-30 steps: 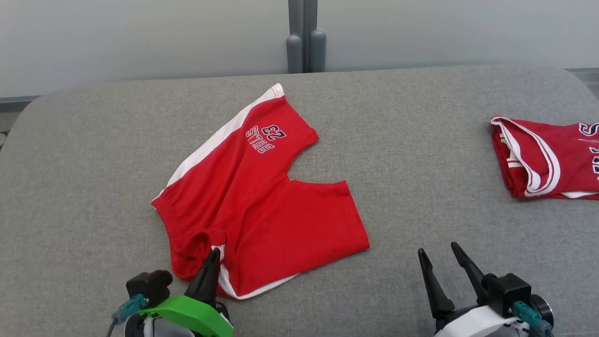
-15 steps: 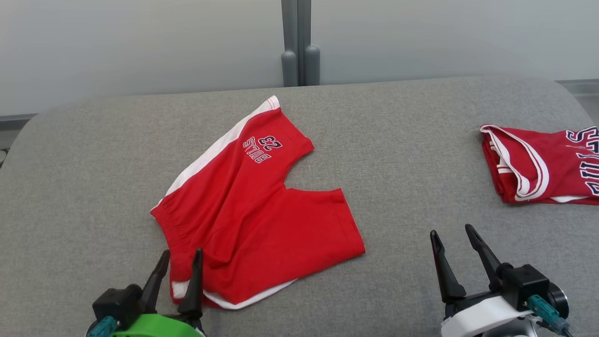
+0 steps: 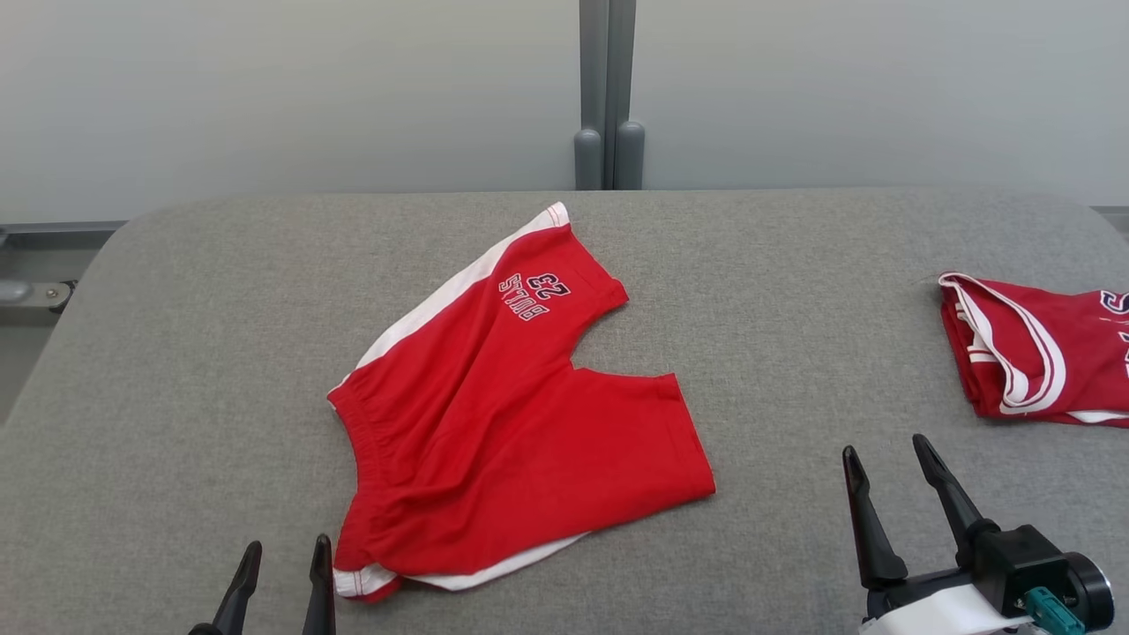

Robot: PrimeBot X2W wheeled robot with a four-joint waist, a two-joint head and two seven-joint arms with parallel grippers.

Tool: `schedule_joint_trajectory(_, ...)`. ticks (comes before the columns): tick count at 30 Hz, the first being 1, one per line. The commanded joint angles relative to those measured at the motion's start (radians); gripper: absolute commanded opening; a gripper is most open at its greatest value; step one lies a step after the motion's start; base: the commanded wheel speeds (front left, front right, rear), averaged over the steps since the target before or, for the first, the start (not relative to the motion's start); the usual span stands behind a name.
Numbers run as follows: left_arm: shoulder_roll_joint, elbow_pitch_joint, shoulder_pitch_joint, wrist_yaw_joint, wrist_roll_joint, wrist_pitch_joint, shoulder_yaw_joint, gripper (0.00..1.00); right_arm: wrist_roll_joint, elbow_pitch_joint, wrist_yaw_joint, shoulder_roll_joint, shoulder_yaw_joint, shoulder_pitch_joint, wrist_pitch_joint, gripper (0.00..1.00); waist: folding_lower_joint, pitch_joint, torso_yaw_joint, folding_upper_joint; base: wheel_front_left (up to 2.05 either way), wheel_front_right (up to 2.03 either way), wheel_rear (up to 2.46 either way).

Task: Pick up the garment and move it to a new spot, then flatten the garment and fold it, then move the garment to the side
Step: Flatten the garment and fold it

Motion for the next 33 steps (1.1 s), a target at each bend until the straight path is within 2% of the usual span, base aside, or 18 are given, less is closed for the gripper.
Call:
schedule_joint_trajectory(1,-0.008,0.002,0.011,-0.011,0.011,-0.002,0.012,1.00,-0.012,0.010,-0.001,0.001,-0.004,0.017,-0.002,1.00,0.0000,-0.005,0.008,0.0000,0.00,0.00,0.00)
schedule_joint_trajectory(16,-0.059,0.056,0.008,-0.066,0.066,-0.002,0.072,1.00,0.000,0.038,-0.001,0.007,-0.002,0.011,-0.002,1.00,0.0000,-0.007,0.002,0.0000,0.00,0.00,0.00)
schedule_joint_trajectory(27,-0.072,0.065,0.001,-0.074,0.076,-0.002,0.077,1.00,0.003,0.045,-0.001,0.009,0.009,0.008,-0.002,1.00,0.0000,-0.005,-0.003,0.0000,0.00,0.00,0.00)
schedule_joint_trajectory(33,-0.073,0.064,-0.040,-0.076,0.087,-0.002,0.036,1.00,0.002,0.046,-0.001,0.007,0.016,-0.006,-0.002,1.00,0.0000,0.007,-0.014,0.0000,0.00,0.00,0.00)
